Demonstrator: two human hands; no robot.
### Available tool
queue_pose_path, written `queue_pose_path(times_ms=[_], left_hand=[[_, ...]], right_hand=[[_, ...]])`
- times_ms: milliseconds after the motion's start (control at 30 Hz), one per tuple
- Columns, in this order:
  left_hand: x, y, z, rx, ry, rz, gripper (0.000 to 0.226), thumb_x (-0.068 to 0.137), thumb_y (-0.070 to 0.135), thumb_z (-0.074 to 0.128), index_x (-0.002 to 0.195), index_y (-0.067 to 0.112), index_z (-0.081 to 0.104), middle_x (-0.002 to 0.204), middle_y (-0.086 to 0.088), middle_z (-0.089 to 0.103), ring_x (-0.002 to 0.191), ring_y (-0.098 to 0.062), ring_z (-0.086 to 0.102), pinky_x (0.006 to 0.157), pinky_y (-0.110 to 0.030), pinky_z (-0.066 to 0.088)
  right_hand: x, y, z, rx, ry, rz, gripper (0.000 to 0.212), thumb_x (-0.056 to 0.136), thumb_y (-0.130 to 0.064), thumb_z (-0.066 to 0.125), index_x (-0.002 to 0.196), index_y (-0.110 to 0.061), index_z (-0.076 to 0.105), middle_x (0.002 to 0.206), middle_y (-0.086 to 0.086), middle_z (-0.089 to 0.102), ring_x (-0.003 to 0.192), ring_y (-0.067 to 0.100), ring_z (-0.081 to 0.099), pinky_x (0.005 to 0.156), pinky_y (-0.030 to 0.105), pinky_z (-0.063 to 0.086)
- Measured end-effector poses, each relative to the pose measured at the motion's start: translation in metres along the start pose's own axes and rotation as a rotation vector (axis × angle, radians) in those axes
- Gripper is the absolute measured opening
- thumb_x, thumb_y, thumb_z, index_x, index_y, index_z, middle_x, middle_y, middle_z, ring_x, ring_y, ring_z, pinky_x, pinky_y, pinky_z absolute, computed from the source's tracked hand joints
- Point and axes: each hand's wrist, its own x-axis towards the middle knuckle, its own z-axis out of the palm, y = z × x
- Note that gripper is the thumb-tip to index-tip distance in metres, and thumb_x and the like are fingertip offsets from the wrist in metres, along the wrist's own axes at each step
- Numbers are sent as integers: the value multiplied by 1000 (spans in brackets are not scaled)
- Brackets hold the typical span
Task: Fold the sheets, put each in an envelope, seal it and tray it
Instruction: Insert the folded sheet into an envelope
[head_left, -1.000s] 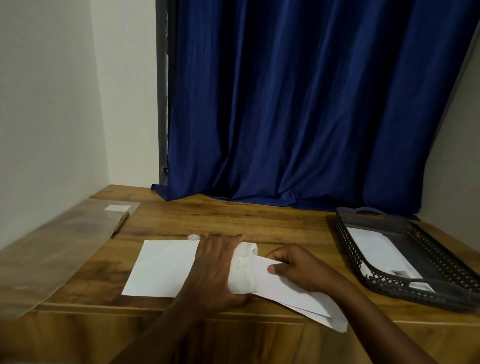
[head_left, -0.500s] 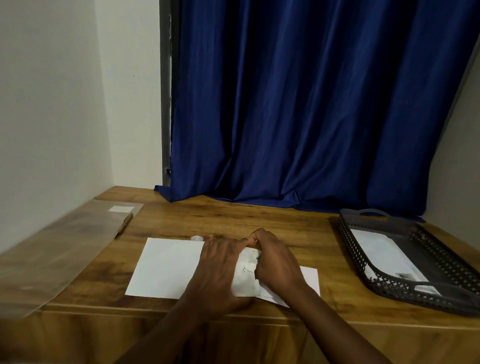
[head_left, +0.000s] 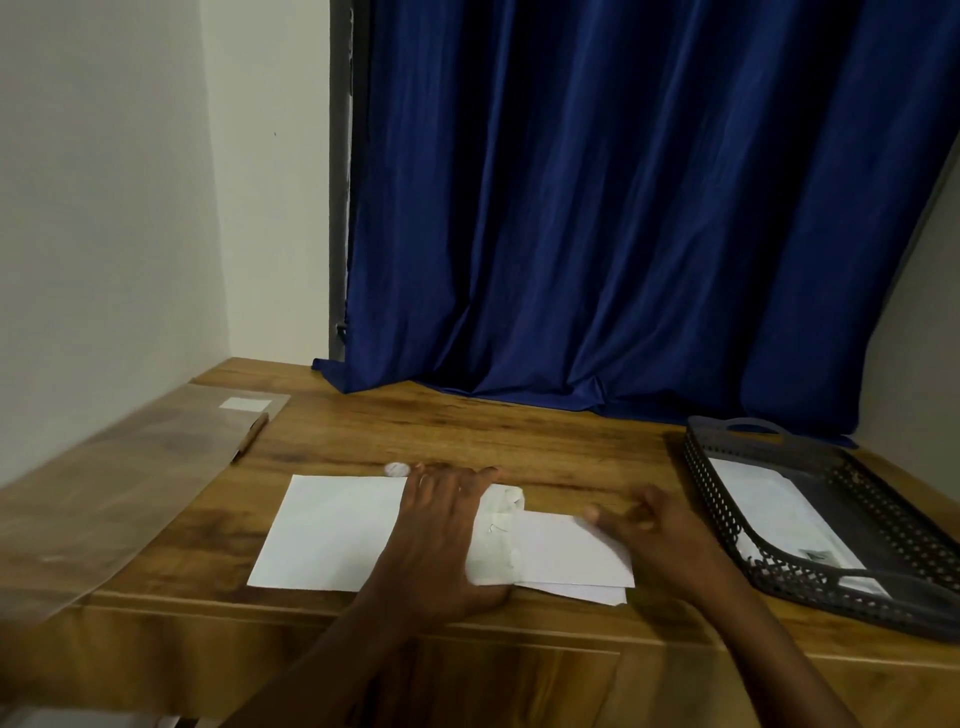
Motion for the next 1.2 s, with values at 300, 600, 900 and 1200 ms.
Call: queue_pose_path(times_ms=[300,600,900,1200], left_hand=[[1,0,3,14,-41,-24,116,61,82,67,152,36,14,155,6,34,140,-17,32,120,-53,25],[1,-1,5,-7,38,42,111,59,79,70,150,30,27,144,7,41,131,-16,42,112,-56,35],[4,-2,10,44,106,78,115,57,83,70,150,27,32,141,7,44,130,-16,46,118,-55,25],[2,4,0,3,-207,-27,93,84,86,41,158,33,22,165,10,21,154,-11,10,126,-46,5]], right_hand=[[-15,22,13,550,-250,60,27,89,-23,75,70,-6,66,52,7,51,42,16,38,51,28,34],[5,-25,82,539,-280,-138,22,81,-23,75,80,-1,78,84,24,74,71,35,65,66,42,48],[24,-37,115,437,-217,-97,22,89,8,48,76,15,64,66,21,63,58,27,60,51,34,42],[20,-8,79,615,-76,-93,14,94,-13,66,95,-17,78,92,7,78,89,27,73,79,43,58]])
